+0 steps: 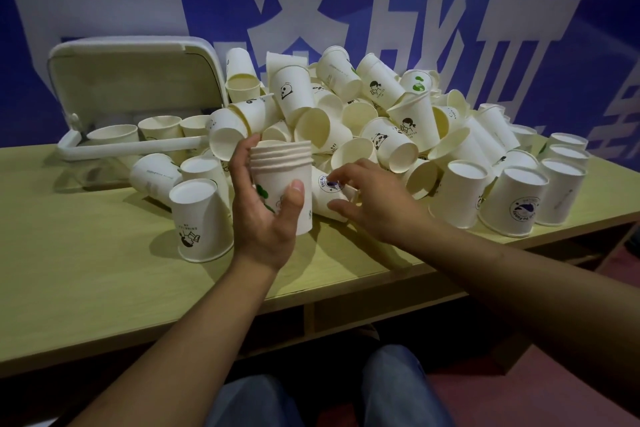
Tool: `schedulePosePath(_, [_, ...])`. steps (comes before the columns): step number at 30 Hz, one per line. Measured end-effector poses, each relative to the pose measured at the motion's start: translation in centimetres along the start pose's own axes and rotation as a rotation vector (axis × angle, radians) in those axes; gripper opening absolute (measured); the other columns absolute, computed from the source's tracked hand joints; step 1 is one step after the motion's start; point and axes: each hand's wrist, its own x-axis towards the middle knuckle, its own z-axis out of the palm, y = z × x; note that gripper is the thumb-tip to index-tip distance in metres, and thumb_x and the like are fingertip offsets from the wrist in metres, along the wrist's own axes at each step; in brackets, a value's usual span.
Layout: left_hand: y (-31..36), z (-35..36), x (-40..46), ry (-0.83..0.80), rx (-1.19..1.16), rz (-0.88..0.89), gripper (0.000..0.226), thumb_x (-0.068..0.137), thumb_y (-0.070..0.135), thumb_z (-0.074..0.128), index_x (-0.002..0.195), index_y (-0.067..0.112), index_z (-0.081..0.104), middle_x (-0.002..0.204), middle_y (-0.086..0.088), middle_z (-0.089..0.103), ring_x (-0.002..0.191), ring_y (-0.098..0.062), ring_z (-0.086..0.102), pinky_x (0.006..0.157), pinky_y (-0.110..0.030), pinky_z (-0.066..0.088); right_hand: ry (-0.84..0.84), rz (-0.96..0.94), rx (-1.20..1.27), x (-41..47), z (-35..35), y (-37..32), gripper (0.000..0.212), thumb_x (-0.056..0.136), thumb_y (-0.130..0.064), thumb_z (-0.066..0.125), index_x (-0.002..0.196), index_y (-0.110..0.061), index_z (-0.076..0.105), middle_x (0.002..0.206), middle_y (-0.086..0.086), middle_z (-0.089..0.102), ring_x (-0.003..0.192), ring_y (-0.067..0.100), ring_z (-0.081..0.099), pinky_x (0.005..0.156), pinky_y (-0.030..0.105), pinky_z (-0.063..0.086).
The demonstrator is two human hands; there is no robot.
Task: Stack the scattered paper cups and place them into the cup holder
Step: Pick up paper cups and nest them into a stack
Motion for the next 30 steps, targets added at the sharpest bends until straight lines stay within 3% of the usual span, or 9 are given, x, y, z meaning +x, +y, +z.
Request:
schedulePosePath(3, [0.0,0.0,0.0,-0.004,-0.001,-0.023,0.068,0.082,0.045,0.06,0.141,0.035,0.029,0.134,-0.006,0.049,0.116,-0.024,0.057,0.091,-0.032,0.053,-0.056,0.013,-0.033,0.0,-0.9,-0.2,0.061,0.08,-0.033,0.079,0.134,-0.029,0.052,0.122,-0.005,0.052,0.103,0.012,0.055,0.09,0.031,0.049])
schedulePosePath(6, [0.0,0.0,-0.1,-0.039,-0.016,-0.032,0.069,0.082,0.045,0.061,0.143,0.034,0.03,0.134,-0.01,0.052,0.117,-0.028,0.058,0.093,-0.046,0.054,-0.232,0.038,-0.027,-0.5,-2.9,0.1,0.084,0.078,-0.03,0.081,0.147,-0.038,0.034,0.121,-0.005,0.042,0.101,0.009,0.052,0.089,0.025,0.048])
schedulePosePath(8, [0.3,0.0,-0.2,-0.083,-0.029,-0.029,0.069,0.081,0.045,0.06,0.142,0.035,0.03,0.136,-0.002,0.053,0.119,-0.019,0.057,0.095,-0.039,0.053,-0.366,0.054,-0.048,-0.9,-4.3,0.5,0.092,0.079,-0.029,0.08,0.15,-0.044,0.024,0.129,-0.003,0.039,0.105,0.011,0.052,0.09,0.024,0.046])
schedulePosePath(11, [0.5,0.1,-0.5,-0.157,-0.01,-0.013,0.072,0.08,0.045,0.057,0.144,0.029,0.031,0.13,0.034,0.048,0.116,0.003,0.054,0.088,-0.013,0.047,-0.456,0.04,-0.074,-1.5,-5.8,0.9,0.085,0.081,-0.027,0.079,0.148,-0.043,0.029,0.129,-0.003,0.045,0.097,0.004,0.055,0.08,0.014,0.045])
schedulePosePath(15, [0.7,0.0,-0.6,-0.205,-0.023,-0.036,0.073,0.079,0.047,0.058,0.145,0.03,0.034,0.128,0.021,0.053,0.11,0.0,0.057,0.083,-0.013,0.046,-0.263,0.07,0.128,-2.3,-7.3,1.0,0.084,0.078,-0.018,0.081,0.144,-0.043,0.035,0.117,-0.007,0.051,0.087,0.008,0.065,0.064,0.018,0.056])
schedulePosePath(18, [0.9,-0.1,-0.7,-0.257,-0.018,-0.034,0.071,0.079,0.048,0.058,0.145,0.034,0.035,0.126,0.028,0.053,0.113,-0.002,0.056,0.087,-0.016,0.046,-0.024,0.046,0.244,-2.6,-8.5,0.6,0.084,0.076,-0.02,0.081,0.142,-0.044,0.037,0.118,-0.007,0.048,0.087,0.013,0.067,0.065,0.026,0.06])
schedulePosePath(22, [1.3,-0.1,-0.9,-0.388,-0.058,-0.075,0.07,0.077,0.048,0.06,0.142,0.045,0.036,0.13,0.014,0.054,0.115,-0.005,0.057,0.088,-0.014,0.046,0.22,0.029,0.387,-2.3,-8.5,0.0,0.082,0.078,-0.026,0.082,0.142,-0.047,0.034,0.122,-0.006,0.046,0.089,0.007,0.063,0.063,0.019,0.057])
schedulePosePath(26, [1.2,0.1,-0.9,-0.52,0.009,-0.079,0.076,0.076,0.052,0.061,0.146,0.053,0.031,0.129,0.025,0.051,0.116,-0.002,0.055,0.09,-0.014,0.046,0.295,0.023,0.496,-2.1,-7.0,-1.0,0.084,0.079,-0.029,0.081,0.146,-0.041,0.032,0.12,-0.011,0.046,0.095,0.007,0.061,0.068,0.018,0.057])
schedulePosePath(30, [1.5,0.3,-0.9,-0.531,-0.001,-0.078,0.09,0.079,0.05,0.062,0.154,0.048,0.013,0.147,0.025,0.039,0.129,0.008,0.046,0.094,-0.006,0.04,0.251,-0.001,0.567,-2.2,-5.0,-1.8,0.071,0.082,-0.027,0.078,0.141,-0.041,0.04,0.123,-0.008,0.049,0.097,0.01,0.062,0.073,0.025,0.06])
